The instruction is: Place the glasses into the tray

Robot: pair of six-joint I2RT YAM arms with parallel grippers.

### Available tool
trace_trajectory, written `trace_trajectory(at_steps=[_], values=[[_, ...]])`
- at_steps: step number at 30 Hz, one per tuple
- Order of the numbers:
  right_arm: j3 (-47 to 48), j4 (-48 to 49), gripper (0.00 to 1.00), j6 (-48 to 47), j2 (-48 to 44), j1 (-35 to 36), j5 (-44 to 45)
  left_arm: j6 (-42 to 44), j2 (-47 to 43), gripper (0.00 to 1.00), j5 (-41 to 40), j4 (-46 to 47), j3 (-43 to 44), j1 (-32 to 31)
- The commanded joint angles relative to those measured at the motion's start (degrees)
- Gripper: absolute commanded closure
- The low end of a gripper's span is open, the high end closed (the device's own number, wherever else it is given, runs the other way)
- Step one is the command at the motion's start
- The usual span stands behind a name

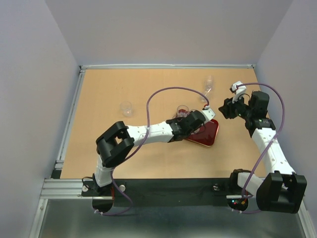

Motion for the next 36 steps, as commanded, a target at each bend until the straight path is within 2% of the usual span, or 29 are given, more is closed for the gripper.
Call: trace_trajectory(at_steps=[1, 19, 29, 36], values=[[-1.0, 2.32, 0.54, -0.53, -1.07, -0.53, -0.87, 0.9, -0.18, 1.0, -1.8, 1.78, 3.26, -0.44], [-1.08, 2.32, 0.54, -0.45, -0.98, -0.7, -1.4, 1.78, 2.11, 0.96, -3.55, 4.42, 2.47, -0.44], [-1.09, 2.4, 0.54, -0.45, -0.98, -0.88, -1.57, 1.95, 1.84, 0.81, -5.05, 4.95, 2.12, -0.44], [-1.09, 2.4, 0.54, -0.36, -1.07, -1.06, -1.57, 1.69, 1.4, 0.78, -4.96, 4.95, 2.12, -0.53]])
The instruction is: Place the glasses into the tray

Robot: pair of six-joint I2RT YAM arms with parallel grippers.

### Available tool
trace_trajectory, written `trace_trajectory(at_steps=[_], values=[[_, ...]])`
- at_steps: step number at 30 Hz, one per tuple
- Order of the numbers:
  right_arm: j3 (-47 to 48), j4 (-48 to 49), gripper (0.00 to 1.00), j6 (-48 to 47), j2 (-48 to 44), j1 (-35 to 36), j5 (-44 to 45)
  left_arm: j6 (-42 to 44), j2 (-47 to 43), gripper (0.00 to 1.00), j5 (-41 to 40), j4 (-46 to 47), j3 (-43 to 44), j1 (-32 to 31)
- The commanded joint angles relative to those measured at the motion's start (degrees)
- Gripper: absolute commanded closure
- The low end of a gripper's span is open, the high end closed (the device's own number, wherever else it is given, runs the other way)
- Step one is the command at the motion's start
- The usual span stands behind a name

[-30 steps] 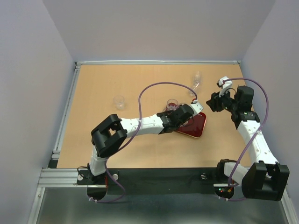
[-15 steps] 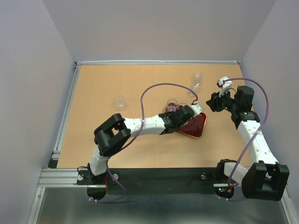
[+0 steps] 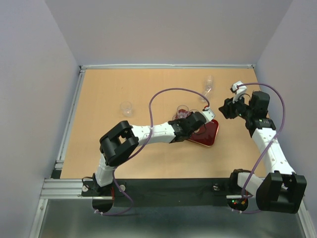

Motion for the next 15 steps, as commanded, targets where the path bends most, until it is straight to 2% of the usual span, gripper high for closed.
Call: trace_trajectory(at_steps=[1, 15], values=[[-1.17, 2.32, 0.54, -0.36, -1.16, -0.64, -0.96, 0.45, -1.59, 0.77, -1.42, 2.61, 2.05, -0.44], [-1.17, 2.32, 0.54, -0.36, -1.25, -0.82, -1.14, 0.1, -2.73, 0.73, -1.42, 2.61, 2.14, -0.44]])
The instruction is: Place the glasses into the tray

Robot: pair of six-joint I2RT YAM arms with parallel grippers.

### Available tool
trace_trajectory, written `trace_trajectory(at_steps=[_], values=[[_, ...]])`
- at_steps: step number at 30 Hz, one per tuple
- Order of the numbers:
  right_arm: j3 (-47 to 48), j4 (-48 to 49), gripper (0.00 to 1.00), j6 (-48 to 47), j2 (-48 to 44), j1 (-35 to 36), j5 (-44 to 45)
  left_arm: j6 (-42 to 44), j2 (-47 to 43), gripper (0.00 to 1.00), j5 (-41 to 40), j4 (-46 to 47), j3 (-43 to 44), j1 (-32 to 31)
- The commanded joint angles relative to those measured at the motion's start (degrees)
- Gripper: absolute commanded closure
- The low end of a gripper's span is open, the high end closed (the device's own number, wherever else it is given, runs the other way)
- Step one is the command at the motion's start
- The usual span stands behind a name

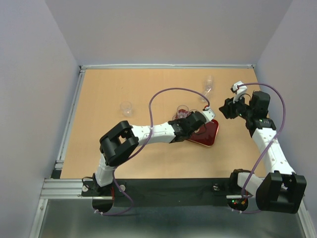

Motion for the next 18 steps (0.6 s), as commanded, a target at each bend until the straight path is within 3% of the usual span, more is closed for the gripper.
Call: trace_trajectory(at_steps=[1, 18], values=[[-1.15, 2.32, 0.54, -0.36, -1.25, -0.49, -1.05, 0.12, -2.91, 0.72, -1.35, 1.87, 2.14, -0.44], [-1.15, 2.32, 0.54, -0.36, -1.33, -0.75, -1.31, 0.38, -8.18, 0.66, -3.73, 1.95, 1.62, -0.53]])
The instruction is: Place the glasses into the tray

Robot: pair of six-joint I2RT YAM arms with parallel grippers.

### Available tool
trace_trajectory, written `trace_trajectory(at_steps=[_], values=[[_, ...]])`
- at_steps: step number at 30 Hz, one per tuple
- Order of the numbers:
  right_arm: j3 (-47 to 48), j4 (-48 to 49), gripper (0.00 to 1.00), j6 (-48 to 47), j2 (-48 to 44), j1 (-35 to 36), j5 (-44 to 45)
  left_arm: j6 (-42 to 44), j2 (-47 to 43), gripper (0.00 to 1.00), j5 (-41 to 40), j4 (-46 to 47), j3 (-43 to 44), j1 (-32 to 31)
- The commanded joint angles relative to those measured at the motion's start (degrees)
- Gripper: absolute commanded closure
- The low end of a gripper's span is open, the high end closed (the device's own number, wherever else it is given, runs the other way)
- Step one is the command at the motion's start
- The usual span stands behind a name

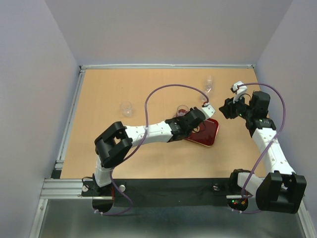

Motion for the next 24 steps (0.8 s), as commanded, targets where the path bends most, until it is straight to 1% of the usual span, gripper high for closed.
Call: trace_trajectory(at_steps=[1, 4, 9, 10, 13, 14, 17, 18, 20, 21, 22, 23, 24], values=[[-1.17, 2.4, 0.54, -0.36, -1.33, -0.73, -1.25, 0.29, -5.21, 0.66, -2.05, 1.89, 1.62, -0.59], [-1.17, 2.4, 0.54, -0.36, -1.25, -0.73, -1.25, -0.15, -7.93, 0.61, -2.13, 2.06, 0.92, -0.5], [-1.17, 2.32, 0.54, -0.45, -1.42, -0.82, -1.25, -2.34, -12.85, 0.5, -3.01, 4.61, -2.33, -0.42], [-1.17, 2.32, 0.54, -0.27, -1.42, -0.82, -1.34, -3.56, -14.95, 0.47, -3.1, 5.05, -3.91, -0.16], [-1.17, 2.32, 0.54, -0.36, -1.42, -0.82, -1.34, -7.25, -18.47, 0.45, -2.23, 6.63, -6.73, 1.16], [-1.17, 2.32, 0.54, -0.36, -1.42, -0.91, -1.42, -8.4, -21.18, 0.43, -1.79, 6.98, -8.91, 2.64], [-1.17, 2.32, 0.54, -0.36, -1.42, -0.91, -1.6, -11.65, -25.59, 0.41, 1.46, 9.0, -12.52, 5.99], [-1.17, 2.4, 0.54, -0.36, -1.42, -0.91, -1.6, -15.75, -28.74, 0.4, 3.64, 10.4, -15.32, 9.13], [-1.17, 2.32, 0.54, -0.27, -1.42, -0.91, -1.69, -19.11, -33.31, 0.37, 5.85, 11.9, -18.41, 12.75], [-1.17, 2.32, 0.54, -0.44, -1.51, -0.91, -1.86, -23.13, -34.82, 0.3, 6.82, 12.6, -21.73, 15.12], [-1.17, 2.4, 0.54, -0.45, -1.42, -0.91, -1.78, -24.74, -36.22, 0.25, 8.22, 14.0, -23.33, 18.79], [-1.17, 2.32, 0.54, -0.27, -1.51, -0.99, -1.86, -26.58, -38.85, 0.22, 8.85, 14.63, -26.39, 21.09], [-1.17, 2.32, 0.54, -0.27, -1.42, -0.99, -1.86, -29.3, -40.09, 0.17, 9.46, 15.85, -27.73, 22.94]])
